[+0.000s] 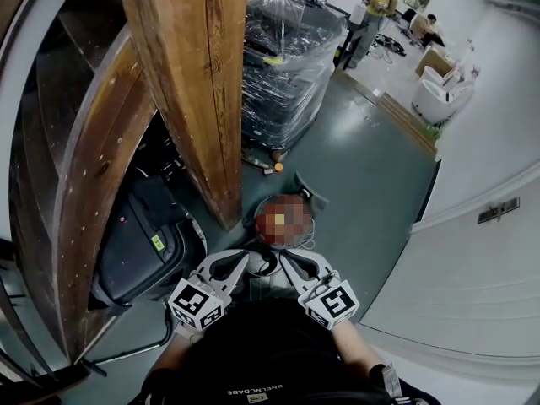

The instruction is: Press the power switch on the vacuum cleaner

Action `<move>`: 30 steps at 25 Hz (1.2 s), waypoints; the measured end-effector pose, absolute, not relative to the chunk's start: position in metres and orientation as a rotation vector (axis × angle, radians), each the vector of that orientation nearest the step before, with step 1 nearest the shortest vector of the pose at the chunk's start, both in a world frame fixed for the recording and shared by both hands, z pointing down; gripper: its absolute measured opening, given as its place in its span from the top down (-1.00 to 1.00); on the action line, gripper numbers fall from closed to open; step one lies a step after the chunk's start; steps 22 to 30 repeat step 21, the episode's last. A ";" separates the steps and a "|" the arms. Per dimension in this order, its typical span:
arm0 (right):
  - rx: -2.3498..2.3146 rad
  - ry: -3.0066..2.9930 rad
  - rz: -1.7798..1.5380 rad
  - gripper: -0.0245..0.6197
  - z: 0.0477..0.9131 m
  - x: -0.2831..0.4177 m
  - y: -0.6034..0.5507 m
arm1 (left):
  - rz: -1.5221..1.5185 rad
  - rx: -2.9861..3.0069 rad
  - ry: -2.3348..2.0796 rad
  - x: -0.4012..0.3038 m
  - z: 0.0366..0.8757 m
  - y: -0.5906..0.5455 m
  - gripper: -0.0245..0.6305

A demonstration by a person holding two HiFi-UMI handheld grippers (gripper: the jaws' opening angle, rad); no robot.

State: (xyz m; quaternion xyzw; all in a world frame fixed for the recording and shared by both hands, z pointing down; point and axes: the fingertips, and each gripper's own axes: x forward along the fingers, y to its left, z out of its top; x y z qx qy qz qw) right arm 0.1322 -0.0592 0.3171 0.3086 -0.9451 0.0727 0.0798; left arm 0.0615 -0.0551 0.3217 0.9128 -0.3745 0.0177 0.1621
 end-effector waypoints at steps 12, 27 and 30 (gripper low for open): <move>0.958 -2.838 0.247 0.84 0.318 0.139 -0.049 | 0.073 2.593 -1.046 0.069 0.327 -0.040 0.88; 0.975 -2.820 0.266 0.84 0.319 0.144 -0.044 | 0.077 2.577 -1.051 0.063 0.330 -0.036 0.88; 0.975 -2.820 0.266 0.84 0.319 0.144 -0.044 | 0.077 2.577 -1.051 0.063 0.330 -0.036 0.88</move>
